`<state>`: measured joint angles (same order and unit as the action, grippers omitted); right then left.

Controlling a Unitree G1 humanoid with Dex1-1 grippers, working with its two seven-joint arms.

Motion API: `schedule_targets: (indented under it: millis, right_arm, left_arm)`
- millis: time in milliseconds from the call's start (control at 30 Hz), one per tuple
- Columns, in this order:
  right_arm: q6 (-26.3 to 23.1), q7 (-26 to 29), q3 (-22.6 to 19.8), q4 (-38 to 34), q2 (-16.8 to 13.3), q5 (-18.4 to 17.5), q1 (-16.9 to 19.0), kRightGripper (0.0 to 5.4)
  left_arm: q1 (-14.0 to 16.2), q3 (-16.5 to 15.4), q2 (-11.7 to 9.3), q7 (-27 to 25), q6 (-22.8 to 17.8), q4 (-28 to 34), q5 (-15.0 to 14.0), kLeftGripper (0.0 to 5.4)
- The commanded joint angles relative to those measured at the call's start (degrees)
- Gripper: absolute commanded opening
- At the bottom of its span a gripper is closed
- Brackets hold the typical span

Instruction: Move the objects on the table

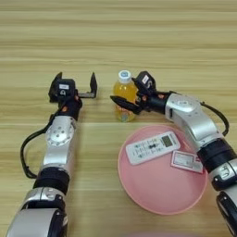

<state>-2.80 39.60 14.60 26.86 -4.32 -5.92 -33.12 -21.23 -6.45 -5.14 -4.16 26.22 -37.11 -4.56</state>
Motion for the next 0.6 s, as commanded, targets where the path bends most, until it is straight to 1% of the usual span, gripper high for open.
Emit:
schedule_targets:
  millis: [33,133,267,400,600]
  right_arm:
    - [-0.3,0.5,-0.5,-2.3,0.5,-0.3,-1.1,3.52]
    - [-0.9,0.7,-0.7,-3.7,0.5,-0.6,-1.0,3.52]
    - [-2.2,1.3,-1.8,-6.9,-0.3,-1.7,-1.2,3.52]
    - [-3.2,1.4,-3.7,-8.1,-1.5,-2.3,-2.3,3.52]
    - [-3.9,1.4,-6.5,-8.4,-3.7,-3.2,-3.8,3.52]
  left_arm:
    - [-0.3,0.3,0.2,-0.1,0.6,0.1,0.6,5.40]
    - [0.0,0.3,0.3,-0.2,0.8,0.7,0.4,5.40]
    - [0.5,0.2,0.5,-0.7,1.4,1.9,-0.3,5.40]
    - [1.0,0.3,0.8,-2.0,1.9,3.4,-1.2,5.40]
    - [2.9,0.8,1.4,-5.4,2.3,8.6,-3.0,5.40]
